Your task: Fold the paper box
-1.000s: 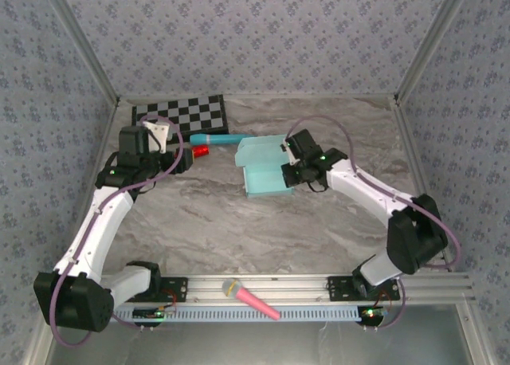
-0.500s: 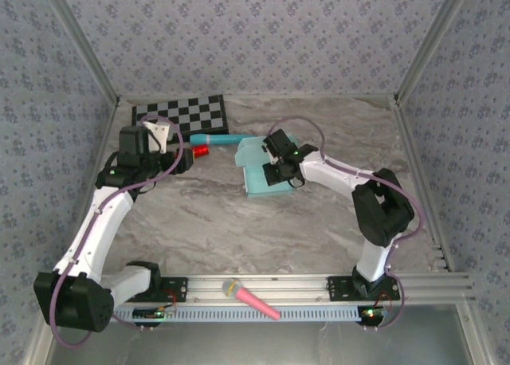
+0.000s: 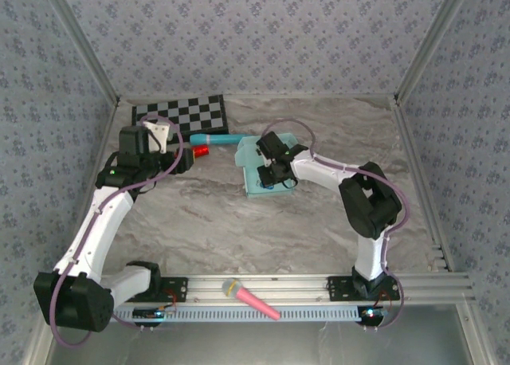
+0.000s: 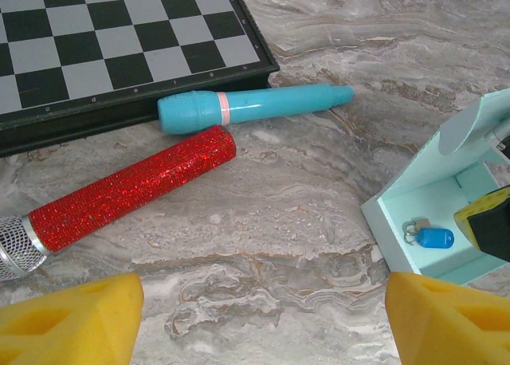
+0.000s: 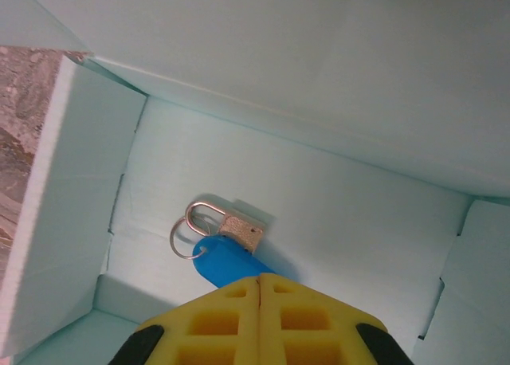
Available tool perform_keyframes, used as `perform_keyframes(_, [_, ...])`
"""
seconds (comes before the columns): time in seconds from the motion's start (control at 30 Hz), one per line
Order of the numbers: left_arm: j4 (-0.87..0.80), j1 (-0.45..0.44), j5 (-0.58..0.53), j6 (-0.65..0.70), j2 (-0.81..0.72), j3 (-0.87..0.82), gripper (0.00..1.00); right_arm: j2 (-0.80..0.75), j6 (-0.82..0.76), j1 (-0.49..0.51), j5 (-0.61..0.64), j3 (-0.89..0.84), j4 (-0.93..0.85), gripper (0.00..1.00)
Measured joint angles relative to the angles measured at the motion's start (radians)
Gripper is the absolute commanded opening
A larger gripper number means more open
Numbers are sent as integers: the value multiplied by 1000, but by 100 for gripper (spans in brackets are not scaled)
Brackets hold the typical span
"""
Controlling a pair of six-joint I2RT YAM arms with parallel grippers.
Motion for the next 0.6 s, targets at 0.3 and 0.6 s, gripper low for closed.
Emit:
perform_keyframes(0.3, [1, 0, 2, -7, 11, 0, 80, -23, 0, 2, 1, -16, 17, 11])
perform_keyframes(0.6, [-5, -25, 41, -9, 50, 0, 84, -232, 0, -10, 32, -170, 104, 16])
